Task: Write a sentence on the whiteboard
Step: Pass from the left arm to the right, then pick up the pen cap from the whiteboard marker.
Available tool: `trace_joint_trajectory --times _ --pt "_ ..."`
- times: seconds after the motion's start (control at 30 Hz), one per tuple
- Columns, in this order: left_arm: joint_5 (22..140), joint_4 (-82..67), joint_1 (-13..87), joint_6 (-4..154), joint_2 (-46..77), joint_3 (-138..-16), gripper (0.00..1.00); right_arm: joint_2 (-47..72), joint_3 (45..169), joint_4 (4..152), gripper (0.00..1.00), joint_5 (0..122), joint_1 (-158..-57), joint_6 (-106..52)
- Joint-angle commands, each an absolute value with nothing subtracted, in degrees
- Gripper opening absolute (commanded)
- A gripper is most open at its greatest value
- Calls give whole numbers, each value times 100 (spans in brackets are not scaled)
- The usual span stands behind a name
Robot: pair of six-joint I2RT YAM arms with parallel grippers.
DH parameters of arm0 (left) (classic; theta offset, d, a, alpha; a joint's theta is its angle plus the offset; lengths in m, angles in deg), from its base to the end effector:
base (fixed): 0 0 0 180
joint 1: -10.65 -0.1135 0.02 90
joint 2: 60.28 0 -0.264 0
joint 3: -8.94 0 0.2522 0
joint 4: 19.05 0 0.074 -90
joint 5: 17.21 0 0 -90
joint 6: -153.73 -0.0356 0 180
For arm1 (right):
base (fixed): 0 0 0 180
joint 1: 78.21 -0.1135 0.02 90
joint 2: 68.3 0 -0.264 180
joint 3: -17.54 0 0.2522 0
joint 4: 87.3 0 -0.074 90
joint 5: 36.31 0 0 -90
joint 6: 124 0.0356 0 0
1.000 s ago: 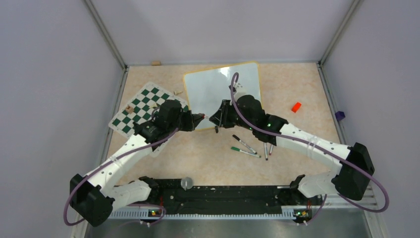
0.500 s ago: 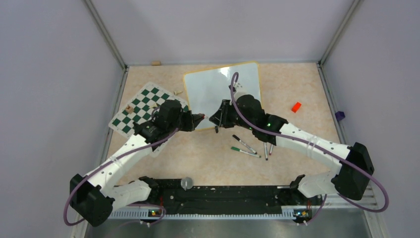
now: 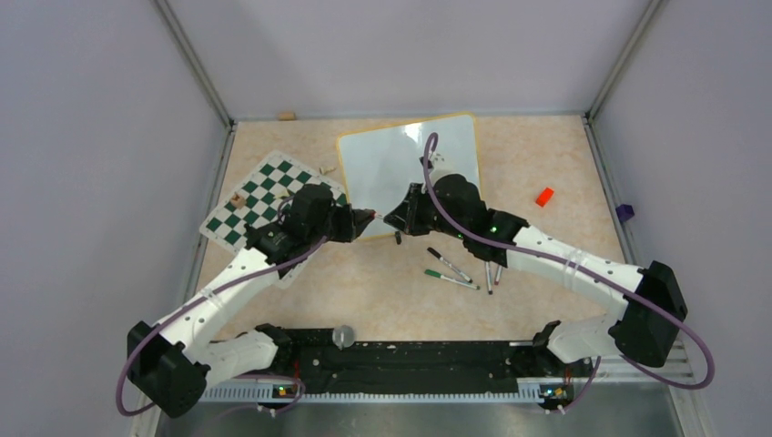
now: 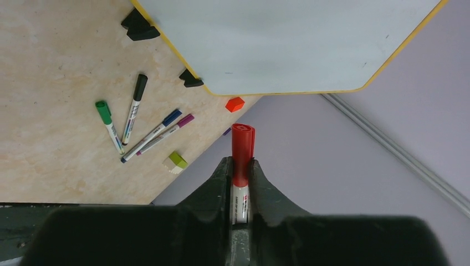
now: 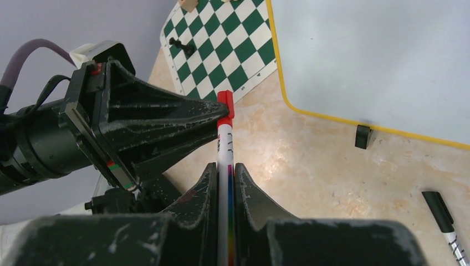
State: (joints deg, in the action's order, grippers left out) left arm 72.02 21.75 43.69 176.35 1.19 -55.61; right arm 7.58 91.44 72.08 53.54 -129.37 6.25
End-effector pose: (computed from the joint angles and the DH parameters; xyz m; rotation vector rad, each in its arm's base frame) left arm 0.1951 -0.1263 0.2919 -1.6703 1.9921 -1.2138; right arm 0.1938 0.2405 0.3187 -0.1993 2.1068 1.0082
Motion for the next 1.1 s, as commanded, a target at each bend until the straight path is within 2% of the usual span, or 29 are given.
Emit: trace_joint_trajectory --times 0.0,0.1,0.27,0.43,0.57,0.73,0.87,0.93,1.07 --pt "7138 2104 4335 17533 -98 -5539 25 566 9368 7317 0 5421 -13016 619" --pt "7233 2308 4282 17401 -61 -5610 51 461 9313 7255 0 5512 -13017 621" --pt "7220 2670 3944 16487 -340 -5721 68 241 9536 6578 0 5537 -12925 359" --pt "7948 2775 3254 14381 -776 -5767 75 -35 9513 5943 0 6744 -12111 336" --pt "8906 2284 2955 12657 -941 -5676 81 -330 9470 5534 0 7436 -11552 242" --pt "8391 2717 2967 10852 -1257 -5979 84 -233 9999 4466 0 7625 -11433 -6" --pt "8165 2057 2971 10026 -1626 -5646 89 -212 10181 4054 0 7610 -11433 38" --pt "8245 1611 2984 9681 -1725 -5422 98 -222 10235 3854 0 7434 -11435 80" --pt "8675 625 3137 8751 -1864 -5057 99 -248 10297 3543 0 7208 -11431 116"
